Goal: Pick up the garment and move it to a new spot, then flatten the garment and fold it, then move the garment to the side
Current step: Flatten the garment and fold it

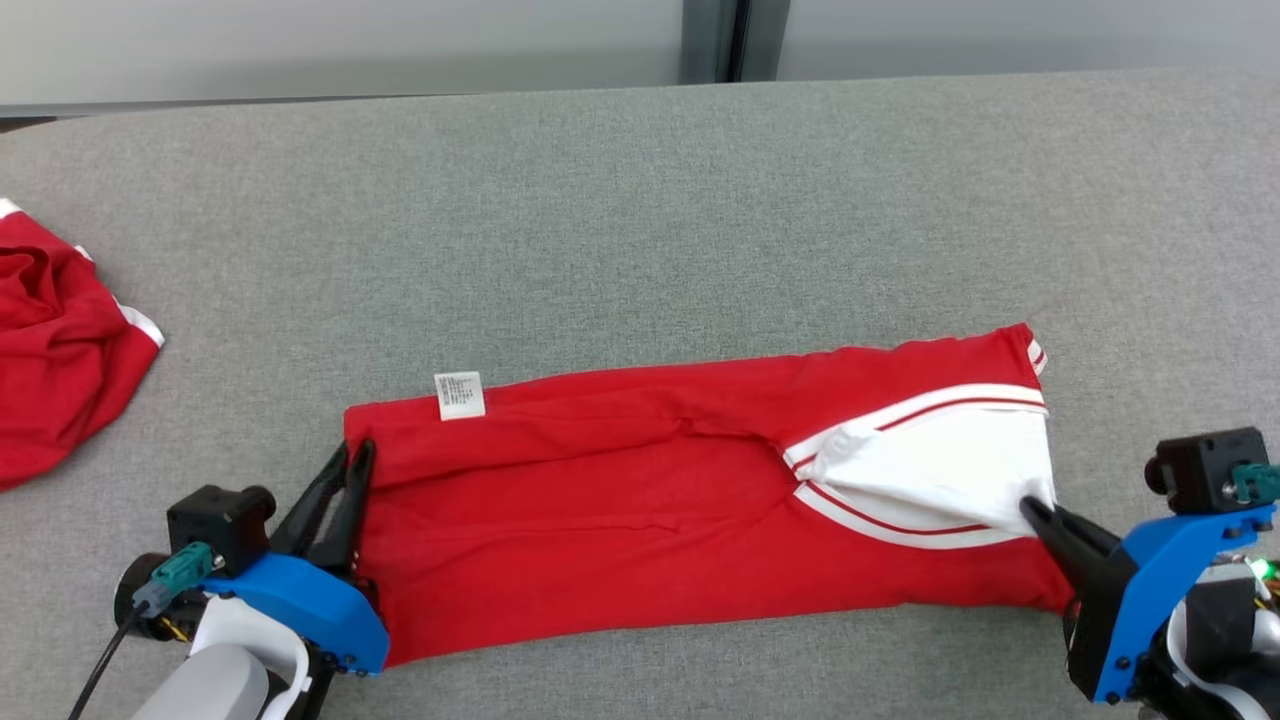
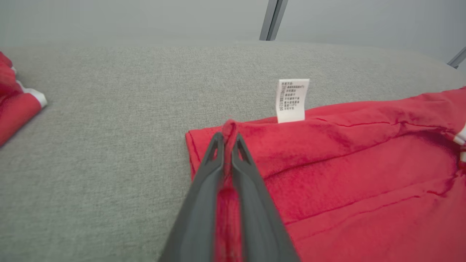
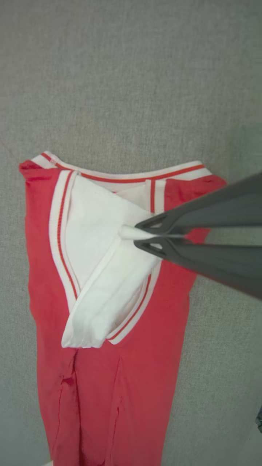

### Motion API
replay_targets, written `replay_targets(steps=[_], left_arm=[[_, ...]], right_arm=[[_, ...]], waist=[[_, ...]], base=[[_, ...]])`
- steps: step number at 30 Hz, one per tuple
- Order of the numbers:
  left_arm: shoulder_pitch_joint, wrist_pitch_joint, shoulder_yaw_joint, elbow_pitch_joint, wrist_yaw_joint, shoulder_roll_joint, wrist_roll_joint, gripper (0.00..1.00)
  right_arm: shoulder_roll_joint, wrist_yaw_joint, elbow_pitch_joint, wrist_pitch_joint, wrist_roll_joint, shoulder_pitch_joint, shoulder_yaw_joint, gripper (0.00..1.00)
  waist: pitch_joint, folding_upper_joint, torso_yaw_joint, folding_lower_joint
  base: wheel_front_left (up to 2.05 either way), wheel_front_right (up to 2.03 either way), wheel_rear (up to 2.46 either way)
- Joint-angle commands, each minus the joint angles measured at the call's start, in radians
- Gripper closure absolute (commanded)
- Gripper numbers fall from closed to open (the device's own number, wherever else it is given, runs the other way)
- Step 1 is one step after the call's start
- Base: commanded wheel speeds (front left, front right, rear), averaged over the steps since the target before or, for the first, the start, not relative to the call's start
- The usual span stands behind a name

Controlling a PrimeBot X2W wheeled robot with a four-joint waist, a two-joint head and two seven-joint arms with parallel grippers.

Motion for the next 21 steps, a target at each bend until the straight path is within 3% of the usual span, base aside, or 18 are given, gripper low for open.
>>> replay_targets(steps=[1, 12, 15, 21], left_arm=[[0.014, -0.007, 0.007, 0.005, 0.010, -0.002, -0.007, 0.00], [0.118, -0.072, 0.138, -0.040, 0.082, -0.087, -0.072, 0.00], [0.142, -0.077, 0.202, -0.089, 0.096, -0.113, -0.033, 0.00], [0.193, -0.077, 0.284, -0.163, 0.076, -0.157, 0.100, 0.00]], right_arm=[[0.006, 0.000, -0.011, 0.009, -0.002, 0.022, -0.008, 0.00], [0.052, 0.000, -0.056, -0.007, -0.013, 0.097, -0.059, 0.00], [0.072, 0.000, -0.054, -0.064, -0.044, 0.086, -0.096, 0.00], [0.095, 0.000, 0.024, -0.228, -0.098, 0.041, -0.145, 0.00]], waist=[[-0.005, 0.0002, -0.001, 0.0000], [-0.075, 0.0002, 0.022, 0.0000], [-0.092, 0.0002, 0.030, 0.0000], [-0.116, 0.0002, 0.041, 0.0000]], base=[[0.00, 0.00, 0.00], [0.00, 0.00, 0.00], [0.00, 0.00, 0.00], [0.00, 0.00, 0.00]])
